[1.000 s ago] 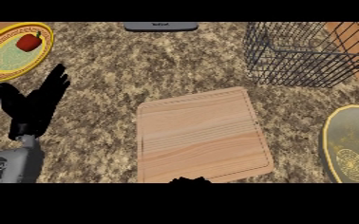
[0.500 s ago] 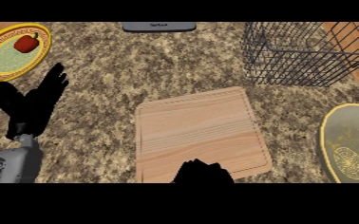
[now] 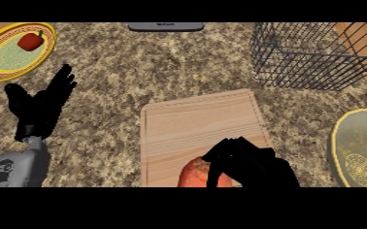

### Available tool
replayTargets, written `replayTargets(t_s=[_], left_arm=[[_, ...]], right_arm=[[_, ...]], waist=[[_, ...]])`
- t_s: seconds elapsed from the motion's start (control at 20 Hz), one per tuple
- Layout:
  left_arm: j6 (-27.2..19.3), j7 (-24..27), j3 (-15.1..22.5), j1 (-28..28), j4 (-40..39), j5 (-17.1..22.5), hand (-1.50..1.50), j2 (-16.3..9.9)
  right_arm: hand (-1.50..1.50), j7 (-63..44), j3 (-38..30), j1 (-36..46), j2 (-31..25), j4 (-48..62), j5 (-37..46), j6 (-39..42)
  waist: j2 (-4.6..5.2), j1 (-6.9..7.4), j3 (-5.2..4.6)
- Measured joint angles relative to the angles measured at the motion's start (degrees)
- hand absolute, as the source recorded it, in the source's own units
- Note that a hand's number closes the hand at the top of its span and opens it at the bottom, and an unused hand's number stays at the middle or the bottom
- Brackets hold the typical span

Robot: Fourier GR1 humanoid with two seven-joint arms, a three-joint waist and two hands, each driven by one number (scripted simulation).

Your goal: Pick the squash from the cutting board and place it in the basket

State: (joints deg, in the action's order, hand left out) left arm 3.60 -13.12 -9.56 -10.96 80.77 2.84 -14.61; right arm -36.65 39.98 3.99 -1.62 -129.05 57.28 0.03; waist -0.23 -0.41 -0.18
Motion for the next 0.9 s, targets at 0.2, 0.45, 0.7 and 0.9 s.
replayTargets(t_s=[0.2, 0.45, 0.7, 0.9], left_arm=[[0.19, -0.63, 0.36, -0.13, 0.72, -0.13, 0.0, -0.02], [0.18, -0.45, 0.14, -0.98, 0.14, -0.18, 0.0, -0.07], [0.13, -0.21, 0.07, -1.15, -0.27, -0.28, 0.0, 0.21], [0.05, -0.81, -0.17, -0.92, 0.0, -0.29, 0.0, 0.2]], right_arm=[[1.5, -11.04, -7.27, 12.63, 1.04, -2.95, -3.24, 5.19], [1.5, -16.89, -20.33, 28.3, 1.1, 2.3, -6.89, 10.95], [1.5, -15.41, -33.42, 35.82, -3.64, 8.15, -11.62, 14.65], [1.5, -10.53, -39.84, 37.5, -7.08, 14.95, -14.03, 14.18]], waist=[[0.15, 0.82, 0.02], [0.26, 0.98, 0.06], [0.27, 0.72, 0.13], [0.28, 0.73, 0.15]])
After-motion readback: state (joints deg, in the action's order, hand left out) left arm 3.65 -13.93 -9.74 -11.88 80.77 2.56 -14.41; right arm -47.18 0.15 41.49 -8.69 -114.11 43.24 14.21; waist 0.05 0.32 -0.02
